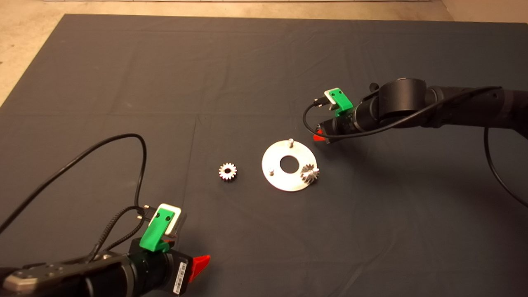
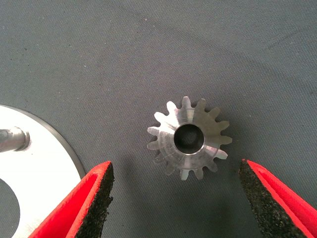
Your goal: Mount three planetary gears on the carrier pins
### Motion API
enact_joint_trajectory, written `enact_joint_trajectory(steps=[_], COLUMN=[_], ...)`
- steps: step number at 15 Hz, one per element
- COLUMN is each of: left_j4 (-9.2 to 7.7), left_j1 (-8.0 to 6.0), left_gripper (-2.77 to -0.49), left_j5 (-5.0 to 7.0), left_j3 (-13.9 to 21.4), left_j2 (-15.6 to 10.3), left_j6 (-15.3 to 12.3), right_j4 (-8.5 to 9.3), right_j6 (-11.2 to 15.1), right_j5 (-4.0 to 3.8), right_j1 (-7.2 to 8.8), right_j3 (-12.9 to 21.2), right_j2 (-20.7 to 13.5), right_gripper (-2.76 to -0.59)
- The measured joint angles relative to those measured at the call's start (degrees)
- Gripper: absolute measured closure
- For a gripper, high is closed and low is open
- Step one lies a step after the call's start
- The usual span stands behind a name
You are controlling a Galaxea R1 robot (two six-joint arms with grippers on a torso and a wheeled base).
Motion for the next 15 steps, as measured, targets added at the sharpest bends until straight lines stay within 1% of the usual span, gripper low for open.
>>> enact_joint_trajectory(steps=[8,11,12,13,14,15], left_j4=[0.00,0.00,0.00,0.00,0.00,0.00], left_j1=[0.00,0.00,0.00,0.00,0.00,0.00], left_gripper=[-2.06,-2.06,-2.06,-2.06,-2.06,-2.06], left_j5=[-0.02,-0.02,0.02,0.00,0.00,0.02], left_j3=[0.0,0.0,0.0,0.0,0.0,0.0], left_j2=[0.0,0.0,0.0,0.0,0.0,0.0], left_j6=[0.0,0.0,0.0,0.0,0.0,0.0], right_j4=[0.00,-0.02,0.00,0.00,0.00,0.00], right_j6=[-0.2,-0.2,-0.2,-0.2,-0.2,-0.2], right_j5=[0.00,0.06,0.44,1.23,2.28,3.08], right_j1=[-0.20,-0.78,-1.22,-1.44,-1.55,-1.60], right_j3=[-1.5,-2.3,-2.5,-2.7,-3.0,-3.2], right_j2=[0.0,0.0,0.0,0.0,0.0,0.0], right_gripper=[-1.87,-1.87,-1.86,-1.85,-1.83,-1.83])
